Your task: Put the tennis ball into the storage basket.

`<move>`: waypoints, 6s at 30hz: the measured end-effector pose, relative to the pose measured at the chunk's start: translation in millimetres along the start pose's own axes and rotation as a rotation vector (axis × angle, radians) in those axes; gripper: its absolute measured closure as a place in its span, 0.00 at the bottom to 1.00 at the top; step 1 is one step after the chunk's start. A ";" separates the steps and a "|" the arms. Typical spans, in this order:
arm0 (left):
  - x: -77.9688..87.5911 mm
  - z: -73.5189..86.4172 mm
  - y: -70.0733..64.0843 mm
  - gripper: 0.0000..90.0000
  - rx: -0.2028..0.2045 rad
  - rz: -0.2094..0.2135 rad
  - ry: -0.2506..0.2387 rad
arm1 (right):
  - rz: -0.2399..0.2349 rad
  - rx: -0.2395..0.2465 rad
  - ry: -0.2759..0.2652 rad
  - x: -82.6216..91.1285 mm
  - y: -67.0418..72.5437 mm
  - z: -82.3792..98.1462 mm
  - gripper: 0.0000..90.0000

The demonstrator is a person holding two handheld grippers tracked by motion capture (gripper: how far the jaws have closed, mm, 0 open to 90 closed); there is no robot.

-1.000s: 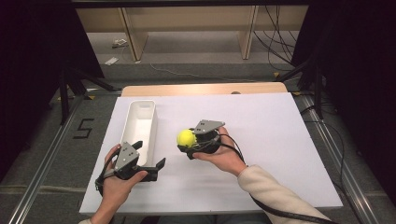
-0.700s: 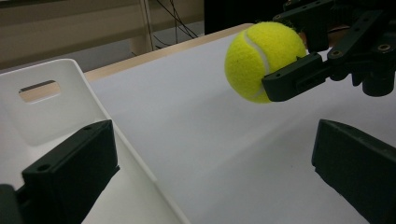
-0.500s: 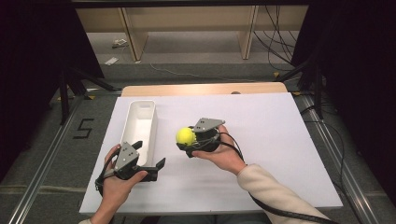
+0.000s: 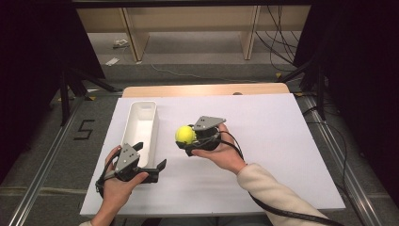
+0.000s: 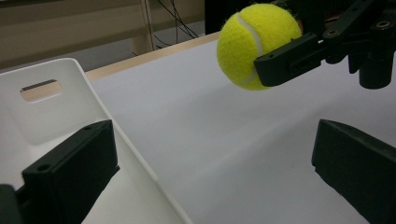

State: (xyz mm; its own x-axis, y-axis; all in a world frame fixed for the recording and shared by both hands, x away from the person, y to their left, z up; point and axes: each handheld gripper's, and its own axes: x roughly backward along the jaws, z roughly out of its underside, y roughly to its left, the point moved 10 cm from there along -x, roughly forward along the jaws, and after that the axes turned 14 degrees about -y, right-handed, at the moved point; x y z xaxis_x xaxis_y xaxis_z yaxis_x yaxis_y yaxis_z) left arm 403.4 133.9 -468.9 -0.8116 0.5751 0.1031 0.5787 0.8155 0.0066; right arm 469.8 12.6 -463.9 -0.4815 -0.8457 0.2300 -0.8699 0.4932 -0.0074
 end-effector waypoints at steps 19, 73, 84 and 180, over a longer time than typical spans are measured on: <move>0.0 0.1 -0.2 0.00 0.000 0.001 0.001 | -0.002 -0.001 -0.008 -5.2 0.1 -4.2 0.29; -0.2 -0.1 -0.4 0.00 -0.002 0.001 -0.001 | 0.004 0.002 -0.018 -21.9 -2.6 -22.3 0.29; -0.1 0.3 -1.7 0.00 0.007 0.005 0.001 | -0.005 0.007 -0.022 -26.7 0.1 -28.2 0.29; -0.2 -0.3 -1.2 0.00 -0.001 0.001 -0.002 | -0.048 0.025 -0.024 -63.0 12.7 -53.9 0.29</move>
State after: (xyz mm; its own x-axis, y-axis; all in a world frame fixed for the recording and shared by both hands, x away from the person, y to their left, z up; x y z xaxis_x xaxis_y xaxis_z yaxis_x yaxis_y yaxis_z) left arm 403.0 132.8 -468.6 -0.8111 0.5762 0.1009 0.5798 0.8148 0.0079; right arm 494.9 83.2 -426.1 -0.4416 -0.8728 0.2077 -0.8941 0.4473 -0.0213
